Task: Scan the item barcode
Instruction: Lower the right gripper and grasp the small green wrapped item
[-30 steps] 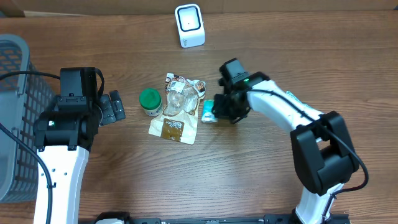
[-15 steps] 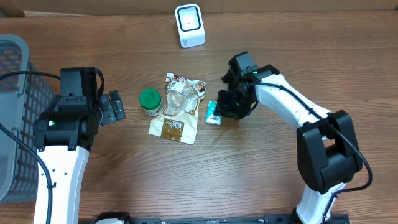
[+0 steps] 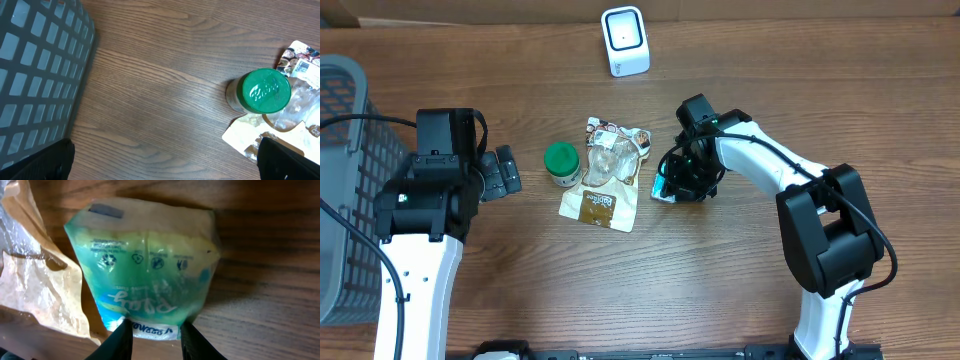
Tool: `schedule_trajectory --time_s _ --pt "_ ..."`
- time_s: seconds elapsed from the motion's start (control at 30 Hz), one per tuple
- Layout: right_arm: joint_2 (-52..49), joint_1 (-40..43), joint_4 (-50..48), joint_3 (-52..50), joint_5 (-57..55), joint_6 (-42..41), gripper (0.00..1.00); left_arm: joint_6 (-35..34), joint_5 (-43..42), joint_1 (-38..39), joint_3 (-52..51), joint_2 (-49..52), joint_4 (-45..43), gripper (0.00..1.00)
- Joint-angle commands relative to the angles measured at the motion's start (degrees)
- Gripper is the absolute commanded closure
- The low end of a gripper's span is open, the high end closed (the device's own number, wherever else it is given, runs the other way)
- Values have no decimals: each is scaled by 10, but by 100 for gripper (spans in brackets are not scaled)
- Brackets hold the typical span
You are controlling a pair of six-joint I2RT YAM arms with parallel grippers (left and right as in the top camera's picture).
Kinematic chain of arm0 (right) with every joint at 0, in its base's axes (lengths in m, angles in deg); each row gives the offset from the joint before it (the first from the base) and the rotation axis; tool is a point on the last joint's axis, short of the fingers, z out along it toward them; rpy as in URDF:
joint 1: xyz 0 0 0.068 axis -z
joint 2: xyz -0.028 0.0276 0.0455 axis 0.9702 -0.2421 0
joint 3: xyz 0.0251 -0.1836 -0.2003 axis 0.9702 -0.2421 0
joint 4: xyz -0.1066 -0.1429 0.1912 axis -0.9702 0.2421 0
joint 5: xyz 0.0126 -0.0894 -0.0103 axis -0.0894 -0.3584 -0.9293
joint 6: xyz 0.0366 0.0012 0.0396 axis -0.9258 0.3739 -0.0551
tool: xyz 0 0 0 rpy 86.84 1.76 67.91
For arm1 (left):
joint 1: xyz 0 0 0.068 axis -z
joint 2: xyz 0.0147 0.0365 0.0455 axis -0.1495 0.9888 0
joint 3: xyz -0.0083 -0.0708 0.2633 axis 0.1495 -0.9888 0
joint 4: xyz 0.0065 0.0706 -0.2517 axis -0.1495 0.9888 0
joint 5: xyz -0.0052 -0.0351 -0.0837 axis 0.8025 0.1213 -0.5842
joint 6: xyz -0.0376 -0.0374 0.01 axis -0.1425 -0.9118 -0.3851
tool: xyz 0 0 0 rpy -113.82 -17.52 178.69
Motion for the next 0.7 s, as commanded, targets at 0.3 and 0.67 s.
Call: schedule_trajectory --time_s 0.3,0.67 --pt "-20 4 16 24 -42 136 68 11 6 -2 1 1 -1 0" --pt "-20 4 20 43 -106 307 68 11 6 -2 1 1 -1 1"
